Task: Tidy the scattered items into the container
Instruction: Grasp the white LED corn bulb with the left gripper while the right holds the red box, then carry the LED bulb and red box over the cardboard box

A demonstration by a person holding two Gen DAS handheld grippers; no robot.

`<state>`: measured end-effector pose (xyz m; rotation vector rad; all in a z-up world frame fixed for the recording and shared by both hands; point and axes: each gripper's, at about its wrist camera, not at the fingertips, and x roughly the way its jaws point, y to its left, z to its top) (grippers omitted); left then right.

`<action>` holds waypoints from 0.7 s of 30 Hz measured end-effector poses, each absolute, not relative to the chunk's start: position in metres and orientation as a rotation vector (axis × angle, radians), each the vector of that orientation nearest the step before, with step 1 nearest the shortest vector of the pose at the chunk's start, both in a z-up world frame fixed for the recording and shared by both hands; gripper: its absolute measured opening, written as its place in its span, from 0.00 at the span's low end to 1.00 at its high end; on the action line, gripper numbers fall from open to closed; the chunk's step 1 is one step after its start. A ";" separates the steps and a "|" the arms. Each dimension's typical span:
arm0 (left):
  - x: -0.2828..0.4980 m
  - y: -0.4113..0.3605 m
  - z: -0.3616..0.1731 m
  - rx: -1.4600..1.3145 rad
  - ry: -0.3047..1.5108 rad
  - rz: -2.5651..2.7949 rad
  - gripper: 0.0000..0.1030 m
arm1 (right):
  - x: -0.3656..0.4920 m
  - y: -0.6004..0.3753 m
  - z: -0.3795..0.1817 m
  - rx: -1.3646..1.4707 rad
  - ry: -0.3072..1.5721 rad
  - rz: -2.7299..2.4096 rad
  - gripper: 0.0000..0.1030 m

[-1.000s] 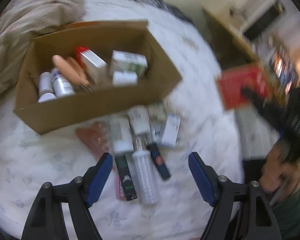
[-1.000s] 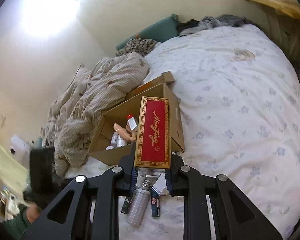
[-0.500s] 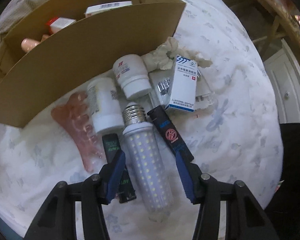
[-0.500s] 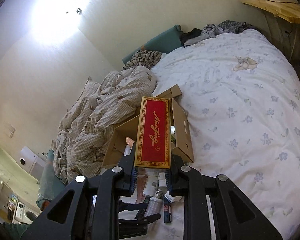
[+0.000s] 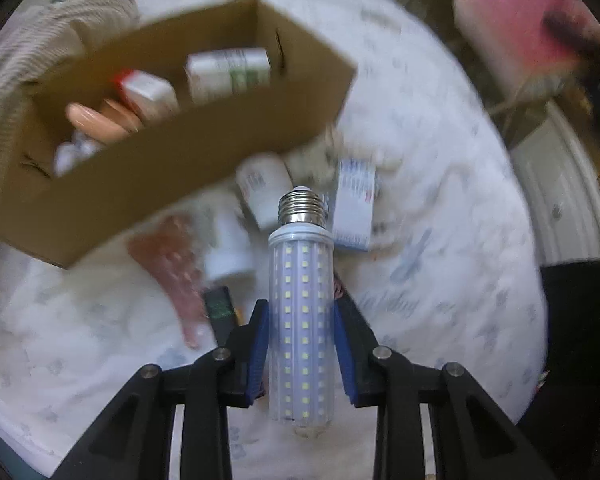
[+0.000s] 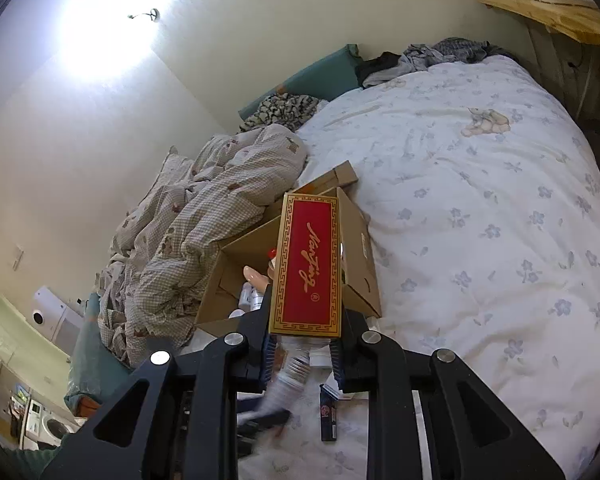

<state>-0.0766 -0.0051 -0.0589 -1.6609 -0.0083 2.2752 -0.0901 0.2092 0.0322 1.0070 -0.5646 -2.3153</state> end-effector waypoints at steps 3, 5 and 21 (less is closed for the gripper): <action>-0.071 -0.028 -0.025 -1.528 -0.107 2.362 0.30 | -0.092 0.212 0.030 0.998 -0.612 -2.288 0.23; -0.073 -0.039 -0.009 -1.463 -0.167 2.415 0.30 | -0.094 0.211 0.029 0.990 -0.629 -2.273 0.23; -0.149 -0.093 0.044 -1.085 -0.512 2.647 0.30 | -0.097 0.196 0.017 0.964 -0.586 -2.233 0.23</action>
